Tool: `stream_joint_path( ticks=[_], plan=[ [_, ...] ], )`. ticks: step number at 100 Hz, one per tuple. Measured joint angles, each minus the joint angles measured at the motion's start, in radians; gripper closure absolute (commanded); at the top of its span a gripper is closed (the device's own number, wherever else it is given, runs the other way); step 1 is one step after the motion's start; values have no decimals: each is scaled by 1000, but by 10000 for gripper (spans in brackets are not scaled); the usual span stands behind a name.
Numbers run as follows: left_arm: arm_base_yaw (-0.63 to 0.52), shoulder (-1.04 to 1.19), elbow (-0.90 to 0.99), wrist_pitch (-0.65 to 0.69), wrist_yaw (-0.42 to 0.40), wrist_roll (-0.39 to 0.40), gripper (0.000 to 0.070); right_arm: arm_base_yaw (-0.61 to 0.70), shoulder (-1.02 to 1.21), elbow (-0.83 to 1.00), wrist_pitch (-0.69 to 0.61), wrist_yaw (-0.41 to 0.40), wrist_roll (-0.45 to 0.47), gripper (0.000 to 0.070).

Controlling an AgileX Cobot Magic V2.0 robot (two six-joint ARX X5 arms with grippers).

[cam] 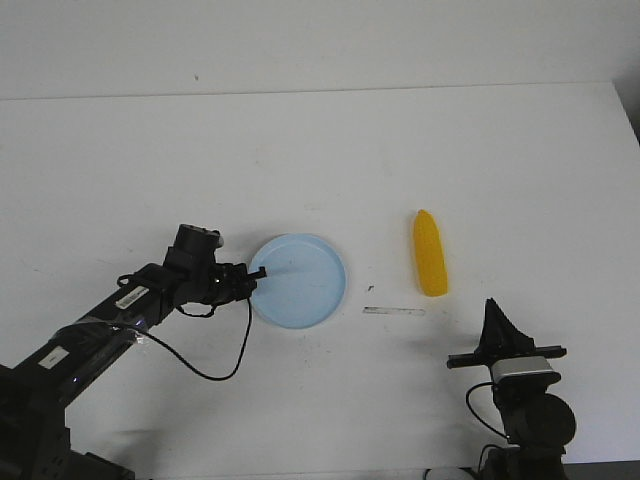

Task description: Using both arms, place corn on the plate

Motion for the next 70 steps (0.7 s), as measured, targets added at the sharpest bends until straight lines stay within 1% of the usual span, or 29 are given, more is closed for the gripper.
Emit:
stream_joint_path(
  ticks=[6,10,15,20,27,41,52,56,63,65,67,68,70],
  plan=[
    [-3,0,0,-1,-9,-6,676,0,0,0,0,0,0,685],
    [-6,0,0,-1,-10,-8,621,0,0,0,0,0,0,685],
    [-8,0,0,-1,-10,-15,528,0,0,0,0,0,0,685],
    [-8,0,0,0,-9,-18,449,0,0,0,0,0,0,685],
    [-8,0,0,0,-9,-19,414,0,0,0,0,0,0,685],
    [-8,-5,0,0,-9,-18,414,0,0,0,0,0,0,685],
    [-8,-53,0,-1,-13,-13,416,0,0,0,0,0,0,685],
    [-7,-84,0,0,-24,-8,418,0,0,0,0,0,0,685],
    [0,-141,0,1,-67,0,432,0,0,0,0,0,0,685],
    [3,-157,0,2,-78,2,448,0,0,0,0,0,0,685],
    [8,-171,0,3,-95,3,482,0,0,0,0,0,0,685],
    [10,-179,0,3,-103,5,504,0,0,0,0,0,0,685],
    [14,-192,0,4,-121,6,572,0,0,0,0,0,0,685]
  ],
)
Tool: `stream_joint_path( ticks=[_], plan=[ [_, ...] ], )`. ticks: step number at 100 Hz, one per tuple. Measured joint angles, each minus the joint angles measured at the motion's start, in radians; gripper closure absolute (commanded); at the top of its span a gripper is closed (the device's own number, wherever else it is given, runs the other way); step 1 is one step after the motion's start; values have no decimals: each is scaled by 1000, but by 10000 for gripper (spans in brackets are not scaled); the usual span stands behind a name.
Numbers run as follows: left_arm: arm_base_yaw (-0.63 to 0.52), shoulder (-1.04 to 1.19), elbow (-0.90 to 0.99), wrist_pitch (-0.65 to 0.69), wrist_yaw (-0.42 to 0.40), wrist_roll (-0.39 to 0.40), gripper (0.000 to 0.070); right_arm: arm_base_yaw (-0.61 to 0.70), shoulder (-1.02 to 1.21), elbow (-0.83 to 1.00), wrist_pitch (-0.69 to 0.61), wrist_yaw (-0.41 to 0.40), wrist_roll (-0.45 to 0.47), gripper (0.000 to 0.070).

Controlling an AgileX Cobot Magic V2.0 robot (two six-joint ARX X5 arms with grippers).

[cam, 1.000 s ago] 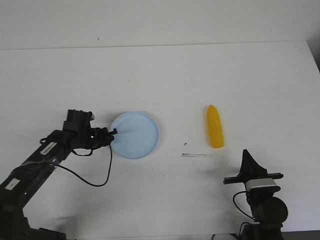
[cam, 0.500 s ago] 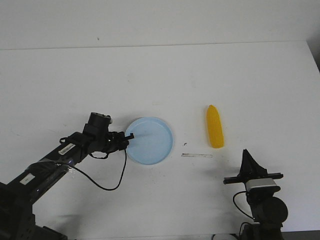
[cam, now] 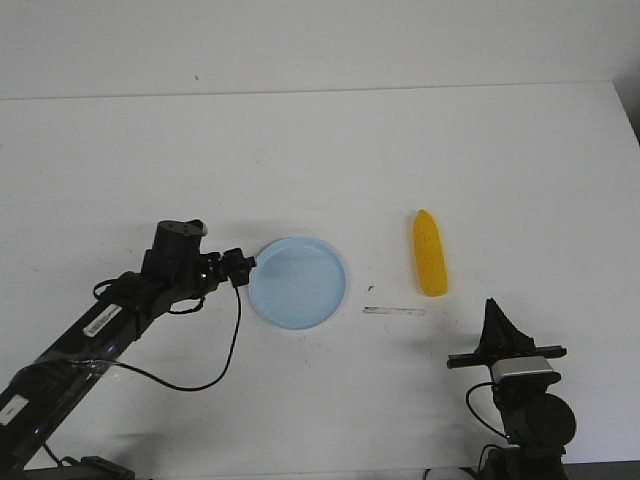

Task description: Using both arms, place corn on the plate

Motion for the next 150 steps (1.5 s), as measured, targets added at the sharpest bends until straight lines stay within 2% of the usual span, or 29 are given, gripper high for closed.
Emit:
stream_joint_path(
  ticks=[5,17,42,58,67,90,115,150],
  plan=[
    [11,-30,0,2,-46,8,700,0,0,0,0,0,0,685],
    [35,-104,-27,78,-132,65,699,0,0,0,0,0,0,685],
    [94,-280,-207,350,-151,311,699,0,0,0,0,0,0,685],
    [122,-421,-329,389,-230,475,699,0,0,0,0,0,0,685],
    [137,-513,-393,393,-274,523,699,0,0,0,0,0,0,685],
    [190,-789,-578,378,-284,553,699,0,0,0,0,0,0,685],
    [261,-1056,-631,241,-284,554,699,0,0,0,0,0,0,685],
    [287,-1131,-631,229,-284,554,699,0,0,0,0,0,0,685]
  ],
)
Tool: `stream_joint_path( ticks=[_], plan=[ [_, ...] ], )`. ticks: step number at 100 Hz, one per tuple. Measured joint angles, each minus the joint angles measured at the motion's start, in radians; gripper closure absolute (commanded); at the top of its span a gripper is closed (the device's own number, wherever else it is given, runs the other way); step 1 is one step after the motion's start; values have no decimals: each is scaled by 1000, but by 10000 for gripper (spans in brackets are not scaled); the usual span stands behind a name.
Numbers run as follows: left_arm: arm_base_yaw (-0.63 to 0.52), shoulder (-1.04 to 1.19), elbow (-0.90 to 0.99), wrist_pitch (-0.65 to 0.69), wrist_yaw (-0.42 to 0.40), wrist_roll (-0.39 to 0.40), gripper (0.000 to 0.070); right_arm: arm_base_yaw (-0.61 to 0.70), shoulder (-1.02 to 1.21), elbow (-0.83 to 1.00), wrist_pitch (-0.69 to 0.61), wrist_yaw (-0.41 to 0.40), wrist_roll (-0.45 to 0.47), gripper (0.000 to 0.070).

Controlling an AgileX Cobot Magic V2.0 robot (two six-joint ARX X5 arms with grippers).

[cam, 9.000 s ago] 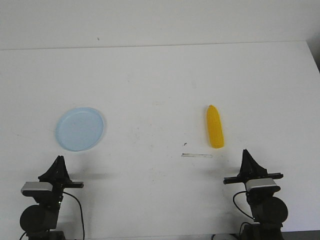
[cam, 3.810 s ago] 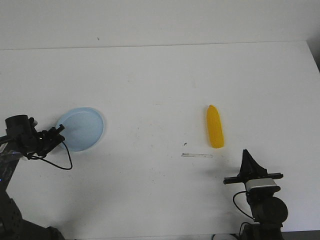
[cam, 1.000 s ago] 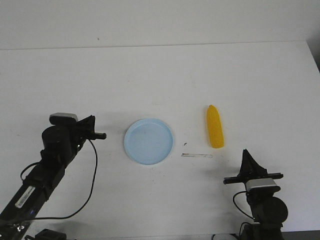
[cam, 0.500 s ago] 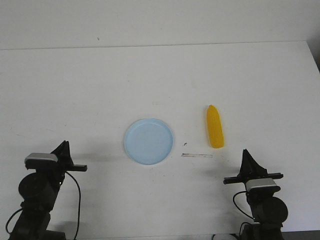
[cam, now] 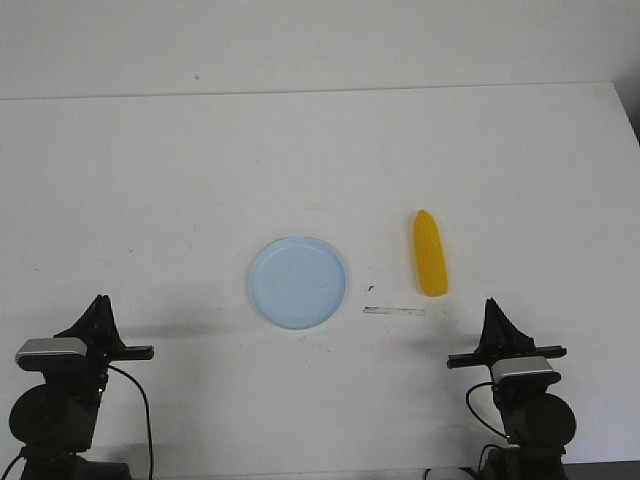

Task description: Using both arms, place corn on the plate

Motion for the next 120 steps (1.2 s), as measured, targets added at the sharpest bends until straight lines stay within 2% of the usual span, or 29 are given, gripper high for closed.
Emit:
stream_joint_path(
  ticks=[69,96,111,120],
  plan=[
    [0,-14,0,2,0,0,698,0,0,0,2,0,0,685],
    [0,-14,0,1,0,0,698,0,0,0,40,2,1,686],
    [0,-14,0,2,0,0,698,0,0,2,68,-1,60,693],
    [0,-14,0,2,0,0,698,2,0,29,22,-1,80,694]
  ],
)
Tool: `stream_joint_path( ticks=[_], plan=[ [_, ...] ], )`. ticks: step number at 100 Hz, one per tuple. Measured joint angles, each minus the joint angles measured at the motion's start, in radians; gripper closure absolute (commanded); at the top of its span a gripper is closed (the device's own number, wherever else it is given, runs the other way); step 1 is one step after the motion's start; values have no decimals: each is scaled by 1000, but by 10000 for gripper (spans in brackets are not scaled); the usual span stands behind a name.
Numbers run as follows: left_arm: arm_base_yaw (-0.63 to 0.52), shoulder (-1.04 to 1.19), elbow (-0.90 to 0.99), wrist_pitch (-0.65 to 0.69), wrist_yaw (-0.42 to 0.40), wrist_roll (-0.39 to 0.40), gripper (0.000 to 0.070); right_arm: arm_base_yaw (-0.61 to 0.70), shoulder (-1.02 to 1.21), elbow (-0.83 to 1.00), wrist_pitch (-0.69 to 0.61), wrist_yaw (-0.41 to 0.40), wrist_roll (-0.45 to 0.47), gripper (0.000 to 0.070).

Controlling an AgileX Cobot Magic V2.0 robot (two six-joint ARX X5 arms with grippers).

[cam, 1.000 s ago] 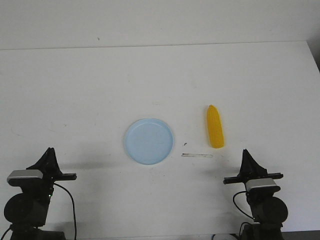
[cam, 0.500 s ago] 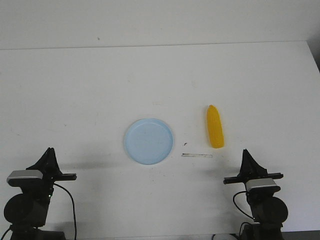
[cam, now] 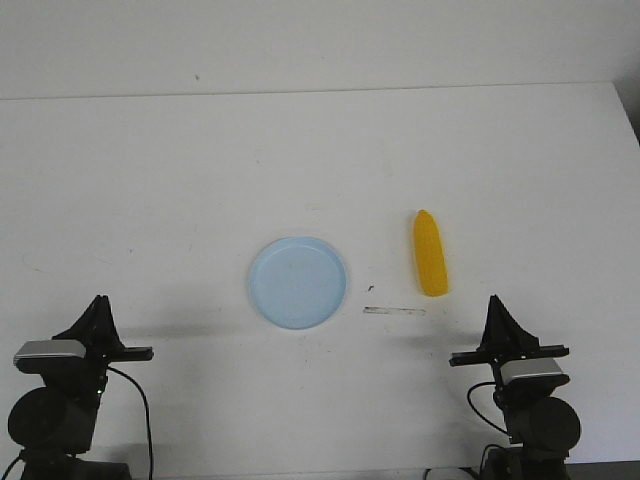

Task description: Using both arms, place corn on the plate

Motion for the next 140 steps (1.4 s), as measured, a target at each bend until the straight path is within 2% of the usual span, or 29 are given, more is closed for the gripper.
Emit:
stream_joint_path(
  ticks=[11,28,33,54,78,100,119,124,128,133,140],
  plan=[
    [0,0,0,0,0,0,698,0,13,90,-131,0,10,695],
    [0,0,0,0,0,0,698,0,110,276,-400,2,16,695],
    [0,0,0,0,0,0,698,0,145,302,-437,1,18,696],
    [0,0,0,0,0,0,698,0,347,395,-474,1,43,696],
    [0,0,0,0,0,0,698,1,684,552,-511,1,55,696],
    [0,0,0,0,0,0,698,16,1006,769,-643,2,75,696],
    [0,0,0,0,0,0,698,63,1220,919,-690,0,88,687],
    [0,0,0,0,0,0,698,76,1263,953,-704,0,96,670],
    [0,0,0,0,0,0,698,85,1297,984,-719,0,105,622],
    [0,0,0,0,0,0,698,98,1339,1027,-742,0,117,520],
    [0,0,0,0,0,0,698,114,1400,1091,-775,0,126,345]
  ],
)
